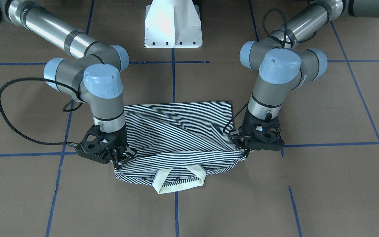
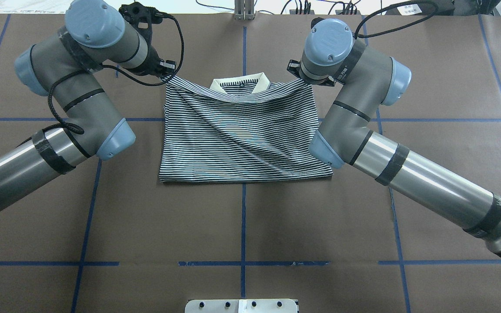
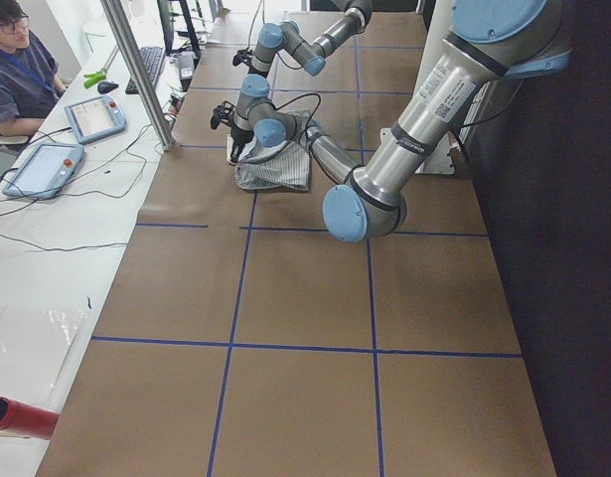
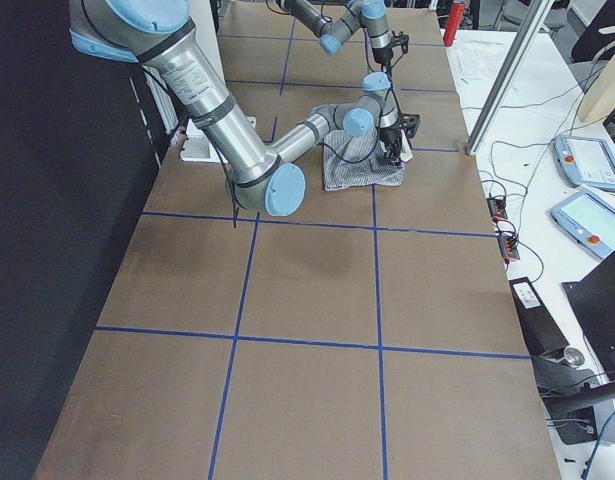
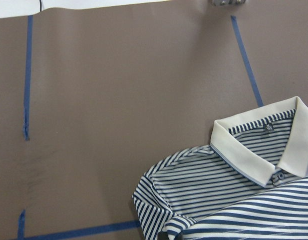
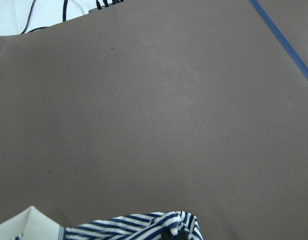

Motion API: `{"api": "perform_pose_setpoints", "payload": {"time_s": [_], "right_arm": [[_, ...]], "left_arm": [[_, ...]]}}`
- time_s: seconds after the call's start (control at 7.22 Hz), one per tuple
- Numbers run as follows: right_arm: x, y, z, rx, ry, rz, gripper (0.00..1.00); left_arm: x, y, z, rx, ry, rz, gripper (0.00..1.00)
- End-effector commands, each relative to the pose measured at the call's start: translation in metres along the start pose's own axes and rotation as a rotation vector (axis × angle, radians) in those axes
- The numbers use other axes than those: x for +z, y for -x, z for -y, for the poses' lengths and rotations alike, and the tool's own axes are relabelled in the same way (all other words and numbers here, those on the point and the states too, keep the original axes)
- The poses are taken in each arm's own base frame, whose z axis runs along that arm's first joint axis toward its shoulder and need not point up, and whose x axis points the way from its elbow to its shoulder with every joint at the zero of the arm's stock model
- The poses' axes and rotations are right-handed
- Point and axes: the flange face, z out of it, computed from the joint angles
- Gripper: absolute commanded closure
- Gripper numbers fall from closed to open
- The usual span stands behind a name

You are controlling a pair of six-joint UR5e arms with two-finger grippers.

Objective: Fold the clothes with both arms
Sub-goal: 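Lift the hem with both grippers and fold it toward the collar, then release the hem and draw both grippers back from the folded shirt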

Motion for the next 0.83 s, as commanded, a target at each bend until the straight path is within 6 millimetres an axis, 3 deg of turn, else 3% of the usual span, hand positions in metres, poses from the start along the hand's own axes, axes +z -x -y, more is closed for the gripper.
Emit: {"api": "perform_pose_setpoints", "payload": {"time_s": [0.0,0.14,0.28,0.42,0.55,0.69], "right_arm": [[0.021,-0.004,0.004,-0.018,-0.002,-0.010,1.00],[0.023,-0.005,0.001,-0.022,0.001,-0.013,1.00],[0.028,-0.008,-0.005,-0.036,0.005,-0.020,0.05],[0.020,-0.002,-0.009,-0.115,-0.003,-0.002,0.00],[-0.001,-0.013,-0.006,-0.166,0.002,0.033,0.00],[-0.018,-0.033,0.005,-0.218,0.048,0.074,0.00]], "left_arm": [[0.037,0.015,0.000,-0.006,0.004,0.045,1.00],[0.039,0.015,-0.003,-0.004,0.007,0.048,1.00],[0.040,0.018,-0.006,-0.003,0.010,0.050,0.17],[0.025,0.009,-0.005,0.001,-0.007,0.026,0.00],[0.002,0.019,-0.035,0.022,-0.018,-0.013,0.00],[-0.018,0.013,-0.077,0.052,-0.012,-0.061,0.00]]}}
